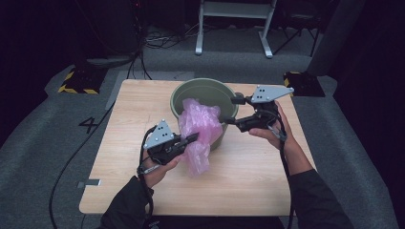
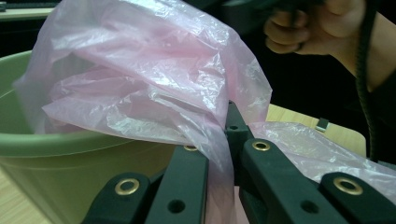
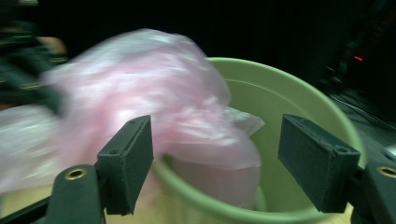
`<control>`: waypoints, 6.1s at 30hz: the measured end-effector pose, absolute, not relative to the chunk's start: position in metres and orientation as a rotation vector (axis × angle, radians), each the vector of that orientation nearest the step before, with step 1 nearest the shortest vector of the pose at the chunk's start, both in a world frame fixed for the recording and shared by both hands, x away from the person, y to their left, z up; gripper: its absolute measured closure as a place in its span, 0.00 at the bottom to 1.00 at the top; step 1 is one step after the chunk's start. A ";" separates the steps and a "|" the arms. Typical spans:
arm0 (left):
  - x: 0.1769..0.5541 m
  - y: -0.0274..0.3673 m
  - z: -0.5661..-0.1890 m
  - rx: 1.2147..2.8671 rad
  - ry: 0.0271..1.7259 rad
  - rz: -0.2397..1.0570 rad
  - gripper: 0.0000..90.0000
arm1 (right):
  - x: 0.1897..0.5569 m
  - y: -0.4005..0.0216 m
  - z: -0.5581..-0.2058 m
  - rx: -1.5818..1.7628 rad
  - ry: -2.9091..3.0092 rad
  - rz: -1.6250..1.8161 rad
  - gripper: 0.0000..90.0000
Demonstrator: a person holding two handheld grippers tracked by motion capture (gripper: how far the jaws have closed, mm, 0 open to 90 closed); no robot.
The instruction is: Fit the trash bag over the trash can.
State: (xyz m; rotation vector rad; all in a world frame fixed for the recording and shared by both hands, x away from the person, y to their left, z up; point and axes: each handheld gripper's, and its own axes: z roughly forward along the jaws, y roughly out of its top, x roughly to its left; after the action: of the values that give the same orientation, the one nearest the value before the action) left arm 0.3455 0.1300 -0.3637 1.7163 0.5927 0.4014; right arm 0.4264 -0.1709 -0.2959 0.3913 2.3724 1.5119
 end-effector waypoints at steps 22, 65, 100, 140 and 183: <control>0.354 0.135 -0.366 1.727 0.666 0.378 0.42 | 0.416 -0.149 -0.330 0.261 2.399 1.475 0.94; 0.350 0.119 -0.365 1.902 0.509 0.447 0.66 | 0.467 -0.160 -0.317 0.700 2.306 1.413 0.88; 0.323 0.116 -0.356 1.856 0.428 0.486 0.42 | 0.359 -0.208 -0.306 0.188 2.362 1.628 0.29; 0.346 0.113 -0.328 1.782 0.657 0.709 0.85 | 0.382 -0.174 -0.304 0.313 2.268 1.513 1.00; 0.356 0.112 -0.331 1.826 0.682 0.656 0.98 | 0.412 -0.191 -0.312 0.534 2.212 1.497 1.00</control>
State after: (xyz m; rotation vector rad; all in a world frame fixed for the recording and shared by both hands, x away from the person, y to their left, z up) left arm 0.3561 0.1124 -0.3307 1.8263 0.6815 0.6560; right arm 0.4120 -0.1908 -0.3123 0.5336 2.2116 1.4966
